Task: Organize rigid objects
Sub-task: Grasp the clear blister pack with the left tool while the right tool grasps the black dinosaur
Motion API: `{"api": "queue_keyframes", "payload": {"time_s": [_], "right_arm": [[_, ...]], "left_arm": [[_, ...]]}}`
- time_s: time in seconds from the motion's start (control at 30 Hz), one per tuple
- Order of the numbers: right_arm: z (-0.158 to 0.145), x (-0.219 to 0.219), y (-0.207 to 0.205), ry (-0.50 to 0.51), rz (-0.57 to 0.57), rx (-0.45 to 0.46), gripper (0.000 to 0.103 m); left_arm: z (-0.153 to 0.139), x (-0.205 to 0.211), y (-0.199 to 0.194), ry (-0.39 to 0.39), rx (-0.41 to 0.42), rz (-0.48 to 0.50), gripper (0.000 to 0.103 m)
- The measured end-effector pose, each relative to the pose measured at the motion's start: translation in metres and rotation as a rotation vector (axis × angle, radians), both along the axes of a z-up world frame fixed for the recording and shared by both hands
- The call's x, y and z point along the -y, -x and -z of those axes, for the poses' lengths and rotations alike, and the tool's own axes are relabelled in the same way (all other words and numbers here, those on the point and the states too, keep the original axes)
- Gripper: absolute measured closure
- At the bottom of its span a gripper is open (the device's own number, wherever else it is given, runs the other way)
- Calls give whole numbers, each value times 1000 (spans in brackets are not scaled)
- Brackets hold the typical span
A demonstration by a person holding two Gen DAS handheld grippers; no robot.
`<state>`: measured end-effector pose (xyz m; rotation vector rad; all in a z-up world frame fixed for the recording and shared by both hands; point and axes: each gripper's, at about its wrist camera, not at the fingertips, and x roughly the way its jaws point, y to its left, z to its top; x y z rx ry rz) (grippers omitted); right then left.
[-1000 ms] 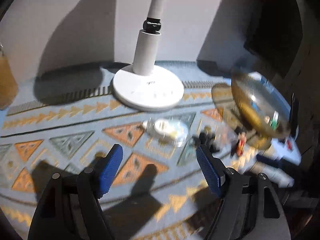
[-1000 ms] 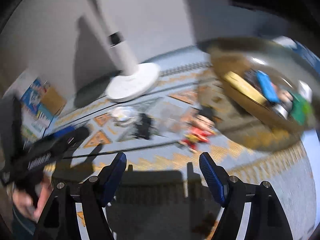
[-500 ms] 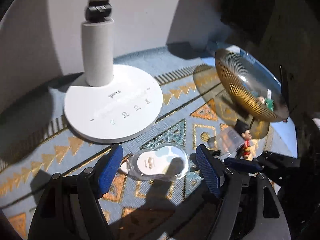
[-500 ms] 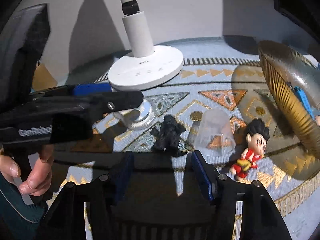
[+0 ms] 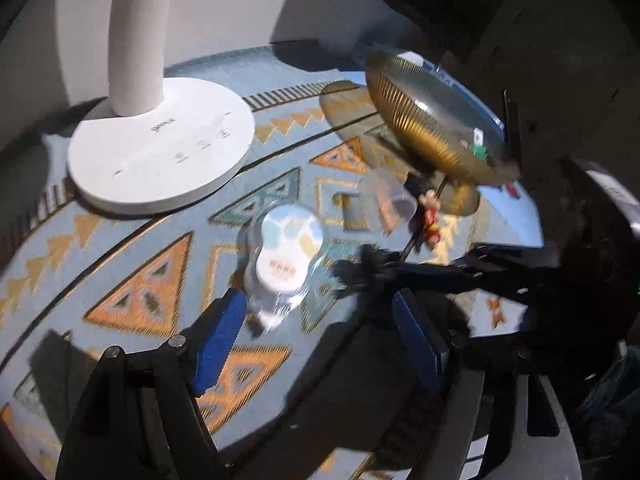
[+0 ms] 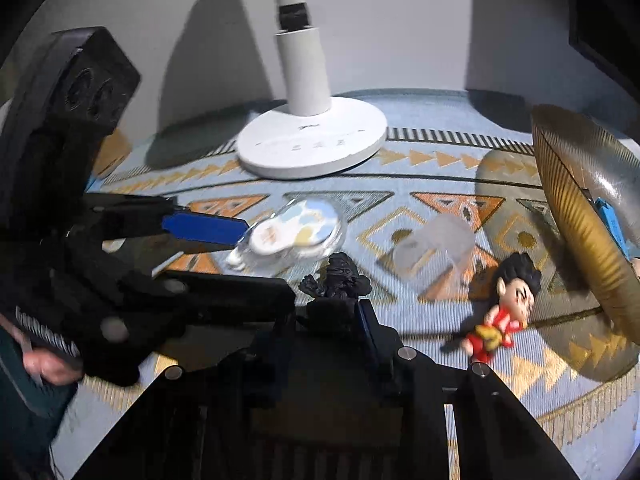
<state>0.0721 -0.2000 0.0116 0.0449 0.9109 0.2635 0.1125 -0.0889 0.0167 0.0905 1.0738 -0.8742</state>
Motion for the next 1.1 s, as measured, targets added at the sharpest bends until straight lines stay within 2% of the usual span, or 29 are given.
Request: {"api": "queue_keyframes", "payload": {"time_s": [0.2,0.37,0.4,0.43,0.5,0.6,0.63,0.7,0.73,0.97,1.0,1.07,1.1], "right_arm": [[-1,13,26,-17,6,-9,73],[3,26,36,-29,-9,-41,73],[4,28,37,-24,-15,-44,73],[3,29,39,-16,-16,-40,73],[3,31,41,-10,-17,-45,73],[3,37,46,-39,-8,-63,71],[4,40,48,-62,-6,-68,66],[3,44,52,-95,-1,-71,47],[3,44,54,-88,7,-69,41],[4,31,48,-15,56,-42,41],[4,28,47,11,69,-38,44],[4,20,45,91,96,-28,58],[5,19,45,98,98,-25,60]], "left_arm": [[-3,10,-2,-77,88,-79,29],[6,36,-10,-218,157,-133,30],[7,40,-8,-223,167,-131,31],[7,44,-6,-234,188,-136,44],[6,50,2,-260,232,-139,57],[3,48,15,-288,242,-153,57],[2,44,22,-291,245,-161,57],[-1,33,36,-280,238,-189,57],[-2,28,41,-275,237,-204,57],[-7,-14,76,-193,184,-354,57],[-7,-14,78,-191,180,-364,57],[-9,-12,87,-182,177,-373,57],[-9,-11,92,-176,177,-374,57]]}}
